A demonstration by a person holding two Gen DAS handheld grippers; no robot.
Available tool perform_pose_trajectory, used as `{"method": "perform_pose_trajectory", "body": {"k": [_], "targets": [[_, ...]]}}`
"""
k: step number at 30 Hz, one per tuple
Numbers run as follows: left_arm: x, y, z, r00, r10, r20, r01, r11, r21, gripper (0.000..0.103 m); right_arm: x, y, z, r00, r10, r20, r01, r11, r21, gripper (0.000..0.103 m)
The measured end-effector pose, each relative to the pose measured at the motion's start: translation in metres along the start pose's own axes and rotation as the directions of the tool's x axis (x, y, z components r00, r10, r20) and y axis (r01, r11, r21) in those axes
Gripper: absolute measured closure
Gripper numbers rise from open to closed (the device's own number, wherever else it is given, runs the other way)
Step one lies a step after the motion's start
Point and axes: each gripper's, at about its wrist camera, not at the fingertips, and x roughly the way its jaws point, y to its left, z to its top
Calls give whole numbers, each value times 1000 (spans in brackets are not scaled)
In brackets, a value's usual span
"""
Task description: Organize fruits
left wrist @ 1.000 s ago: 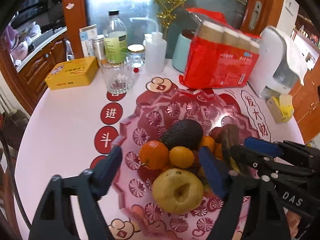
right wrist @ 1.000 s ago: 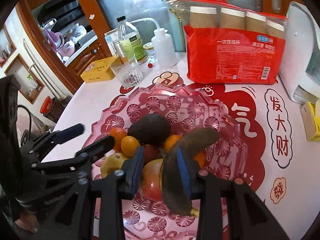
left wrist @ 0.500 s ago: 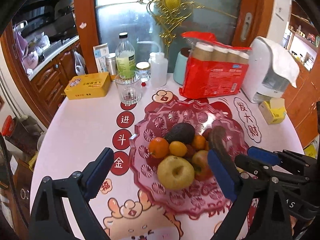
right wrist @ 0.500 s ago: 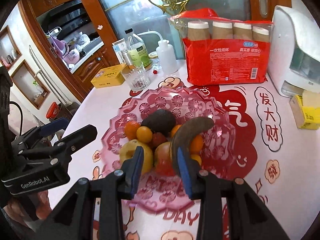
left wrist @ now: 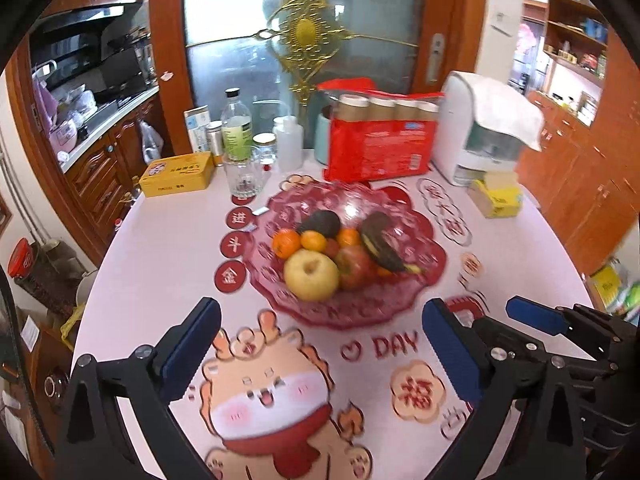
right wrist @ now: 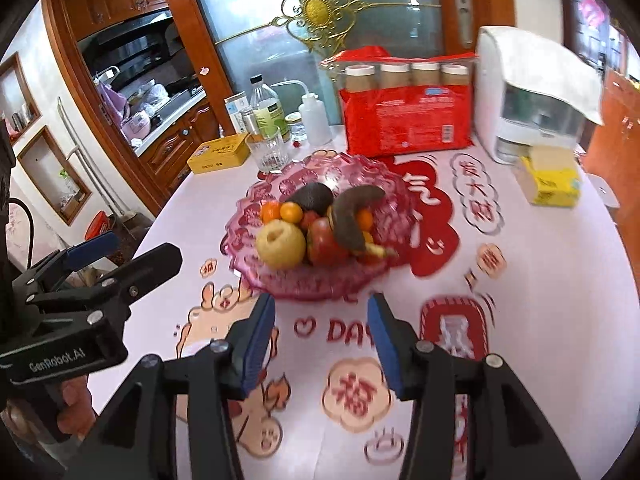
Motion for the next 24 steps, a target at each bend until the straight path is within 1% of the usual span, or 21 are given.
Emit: {"method": "perform_pose_trajectory", "body": {"k": [2, 5, 9, 12, 14, 18, 20, 24], "targets": [[-11, -6, -9, 1000, -8, 1, 8, 1000, 3, 2, -15, 1, -14, 999, -32, 12, 32, 999, 16, 51], [-25, -12, -24, 999, -27, -18, 27, 1000, 2, 2, -36, 2, -35, 997, -73, 19, 72, 996, 48, 49], [-41, -21, -42, 999, -17, -31, 18, 1000, 19, 2, -55, 2, -57, 993, -115, 24, 113, 991, 73, 45], [-53, -31, -54, 999, 16, -33, -15, 999, 37, 2, -66, 5, -70, 988, -152, 17, 150, 986, 72, 45], [-58, -35, -60, 999, 32, -37, -30, 999, 40, 2, -72, 3, -76, 986, -166, 0, 166, 983, 84, 45], [-70, -42, -69, 998, 40, -48, -40, 999, 2, 2, -84, -2, -84, 987, -163, -8, 163, 981, 103, 45], [-73, -46, -73, 997, 42, -66, -43, 999, -19, 2, -91, -3, -87, 984, -181, -4, 180, 979, 97, 45], [-79, -54, -78, 996, 57, -72, -59, 998, -27, 2, -99, -6, -90, 980, -200, -4, 200, 978, 67, 45]]}}
